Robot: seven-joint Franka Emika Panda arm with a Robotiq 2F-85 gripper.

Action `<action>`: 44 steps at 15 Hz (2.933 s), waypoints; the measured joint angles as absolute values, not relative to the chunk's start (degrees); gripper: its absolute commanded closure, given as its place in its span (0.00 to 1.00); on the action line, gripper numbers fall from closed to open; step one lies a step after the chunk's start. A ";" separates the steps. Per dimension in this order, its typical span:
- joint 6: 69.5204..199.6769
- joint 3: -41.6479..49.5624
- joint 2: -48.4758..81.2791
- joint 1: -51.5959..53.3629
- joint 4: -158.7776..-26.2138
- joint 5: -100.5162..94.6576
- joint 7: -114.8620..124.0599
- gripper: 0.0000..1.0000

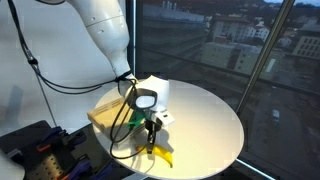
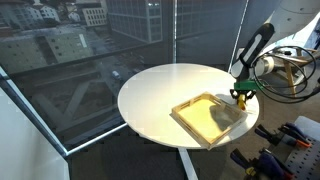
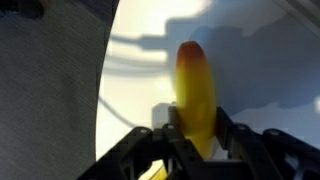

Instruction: Pick up the banana and place it in the wooden tray

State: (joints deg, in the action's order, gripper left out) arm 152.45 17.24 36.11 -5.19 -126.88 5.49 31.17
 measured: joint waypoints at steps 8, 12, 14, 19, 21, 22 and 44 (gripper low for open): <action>152.29 17.17 34.14 -5.88 -127.02 5.49 26.14 0.86; 151.84 16.82 32.46 -6.52 -127.25 5.49 23.29 0.86; 151.62 16.69 31.59 -6.69 -127.43 5.49 22.13 0.86; 150.24 16.51 29.54 -6.75 -127.65 5.47 19.42 0.86; 149.54 16.50 28.71 -6.75 -127.66 5.43 18.51 0.86; 149.10 16.50 28.24 -6.75 -127.67 5.41 18.06 0.86; 147.59 14.24 14.17 -5.41 -135.10 -0.69 16.53 0.86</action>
State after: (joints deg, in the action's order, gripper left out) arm 147.59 14.24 14.17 -5.41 -135.10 -0.69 16.53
